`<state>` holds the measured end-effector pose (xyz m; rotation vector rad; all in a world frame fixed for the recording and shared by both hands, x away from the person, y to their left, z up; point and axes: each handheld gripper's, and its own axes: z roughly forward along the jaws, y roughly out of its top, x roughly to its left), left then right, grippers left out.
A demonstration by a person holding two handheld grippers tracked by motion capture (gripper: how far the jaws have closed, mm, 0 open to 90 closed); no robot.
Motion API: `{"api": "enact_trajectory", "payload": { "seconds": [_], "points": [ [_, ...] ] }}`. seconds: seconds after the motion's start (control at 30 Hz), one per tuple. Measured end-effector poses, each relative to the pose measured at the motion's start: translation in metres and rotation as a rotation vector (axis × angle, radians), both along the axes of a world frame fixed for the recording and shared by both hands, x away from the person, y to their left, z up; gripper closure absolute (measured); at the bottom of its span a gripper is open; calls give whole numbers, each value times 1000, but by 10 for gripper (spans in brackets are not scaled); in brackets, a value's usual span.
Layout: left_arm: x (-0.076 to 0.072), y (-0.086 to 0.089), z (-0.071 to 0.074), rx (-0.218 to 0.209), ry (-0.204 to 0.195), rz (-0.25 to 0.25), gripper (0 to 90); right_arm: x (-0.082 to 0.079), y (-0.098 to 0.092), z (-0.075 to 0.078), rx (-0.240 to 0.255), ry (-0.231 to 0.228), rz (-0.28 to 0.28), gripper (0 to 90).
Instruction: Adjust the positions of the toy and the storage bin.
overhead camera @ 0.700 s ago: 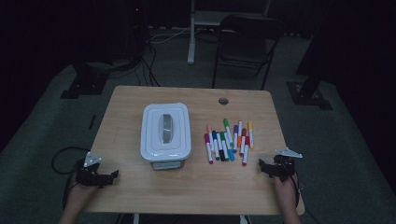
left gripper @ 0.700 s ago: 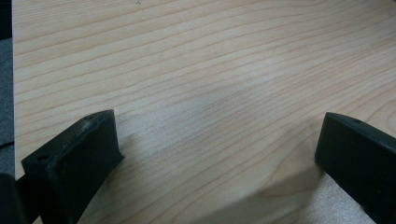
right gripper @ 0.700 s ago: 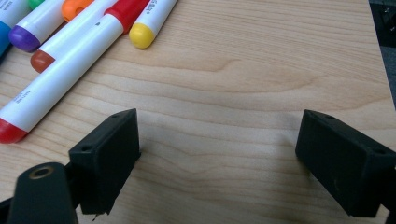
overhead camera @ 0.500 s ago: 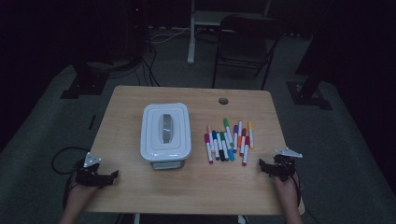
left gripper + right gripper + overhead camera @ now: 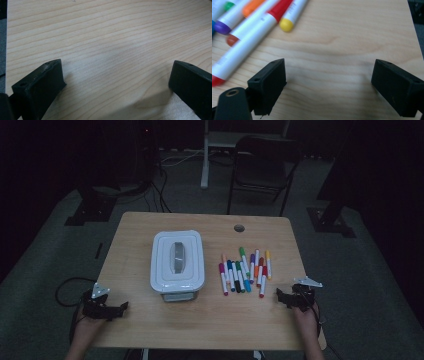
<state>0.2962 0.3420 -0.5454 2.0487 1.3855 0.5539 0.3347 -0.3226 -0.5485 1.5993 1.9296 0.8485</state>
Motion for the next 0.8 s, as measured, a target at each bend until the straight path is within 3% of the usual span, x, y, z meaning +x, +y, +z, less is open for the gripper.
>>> {"api": "enact_trajectory", "payload": {
  "seconds": [0.13,0.17,0.3,0.8],
  "points": [
    [4,-1,2,-28,-1,0,5,2,10,13,3,-39,36,122],
    [7,-3,2,-9,-5,-2,6,3,14,16,4,-45,46,122],
    [13,-7,4,2,4,-16,6,15,31,28,-20,-68,87,121],
    [43,-27,14,-10,-24,-60,6,54,99,46,-16,-92,223,122]
  ]
}}
